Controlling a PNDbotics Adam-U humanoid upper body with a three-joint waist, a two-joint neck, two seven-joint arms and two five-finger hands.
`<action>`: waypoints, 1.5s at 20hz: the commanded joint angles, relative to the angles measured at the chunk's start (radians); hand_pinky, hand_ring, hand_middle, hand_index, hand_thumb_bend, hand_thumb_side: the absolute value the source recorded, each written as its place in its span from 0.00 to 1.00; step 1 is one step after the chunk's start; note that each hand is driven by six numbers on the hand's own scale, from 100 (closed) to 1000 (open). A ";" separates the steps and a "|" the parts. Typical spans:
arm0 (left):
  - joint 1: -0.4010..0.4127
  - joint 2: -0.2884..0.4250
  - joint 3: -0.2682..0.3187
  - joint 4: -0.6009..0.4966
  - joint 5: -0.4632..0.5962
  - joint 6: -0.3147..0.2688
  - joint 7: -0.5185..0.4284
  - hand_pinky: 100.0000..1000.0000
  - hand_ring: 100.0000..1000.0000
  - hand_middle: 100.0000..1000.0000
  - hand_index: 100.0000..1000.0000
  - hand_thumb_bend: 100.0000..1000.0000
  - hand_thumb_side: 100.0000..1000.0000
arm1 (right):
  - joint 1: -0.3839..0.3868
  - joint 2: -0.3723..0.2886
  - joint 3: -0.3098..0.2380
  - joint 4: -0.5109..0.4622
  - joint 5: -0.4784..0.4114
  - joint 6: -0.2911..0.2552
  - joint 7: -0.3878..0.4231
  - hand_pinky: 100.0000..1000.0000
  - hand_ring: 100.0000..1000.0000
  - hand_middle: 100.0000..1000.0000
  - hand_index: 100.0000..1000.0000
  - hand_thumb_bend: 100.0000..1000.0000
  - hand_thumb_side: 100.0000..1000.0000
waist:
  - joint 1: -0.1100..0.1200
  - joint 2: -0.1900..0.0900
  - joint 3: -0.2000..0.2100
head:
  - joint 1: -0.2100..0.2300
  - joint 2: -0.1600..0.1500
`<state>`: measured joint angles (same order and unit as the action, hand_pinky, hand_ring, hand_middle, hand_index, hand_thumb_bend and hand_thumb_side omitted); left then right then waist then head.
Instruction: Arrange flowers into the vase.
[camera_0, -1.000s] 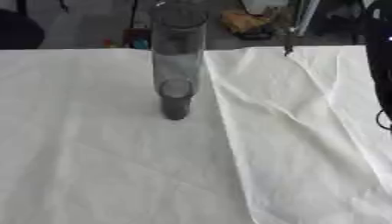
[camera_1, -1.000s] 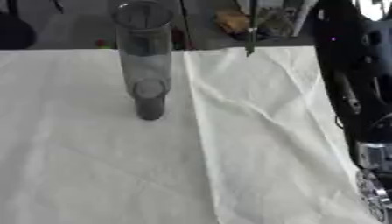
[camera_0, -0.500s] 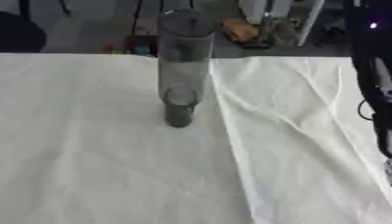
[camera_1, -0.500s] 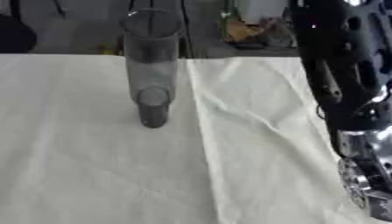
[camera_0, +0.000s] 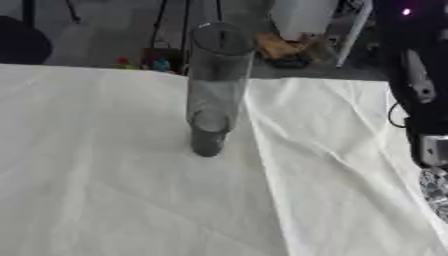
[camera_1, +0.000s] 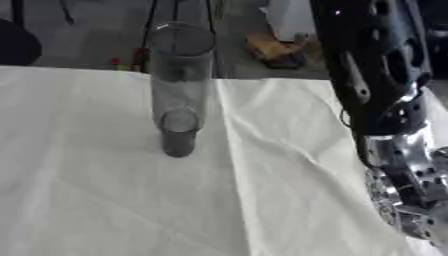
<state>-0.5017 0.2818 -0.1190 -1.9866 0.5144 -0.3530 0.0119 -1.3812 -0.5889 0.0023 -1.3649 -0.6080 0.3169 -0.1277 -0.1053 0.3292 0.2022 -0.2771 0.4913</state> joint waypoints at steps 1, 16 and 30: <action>-0.015 0.020 -0.003 -0.013 0.001 -0.001 -0.005 0.85 0.79 0.84 0.91 0.00 0.81 | -0.033 -0.031 0.000 0.012 0.007 -0.024 0.004 0.00 0.21 0.03 0.07 0.00 0.00 | 0.003 -0.015 0.004 | -0.008 -0.008; -0.036 0.016 -0.012 -0.013 -0.004 0.000 -0.015 0.85 0.77 0.84 0.91 0.00 0.82 | 0.054 -0.131 0.005 -0.053 -0.106 -0.042 0.022 0.00 0.21 0.03 0.07 0.00 0.00 | -0.011 0.016 0.030 | -0.069 -0.067; -0.044 0.009 -0.014 -0.013 -0.007 0.001 -0.021 0.85 0.77 0.85 0.91 0.00 0.82 | 0.068 -0.123 0.023 -0.057 -0.081 -0.044 0.066 0.00 0.20 0.02 0.07 0.00 0.00 | -0.011 0.036 0.038 | -0.118 -0.094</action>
<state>-0.5299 0.2815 -0.1317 -1.9866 0.5106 -0.3508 -0.0062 -1.2972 -0.6843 0.0286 -1.4016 -0.7008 0.2762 -0.0720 -0.1247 0.3853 0.2406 -0.3902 0.4119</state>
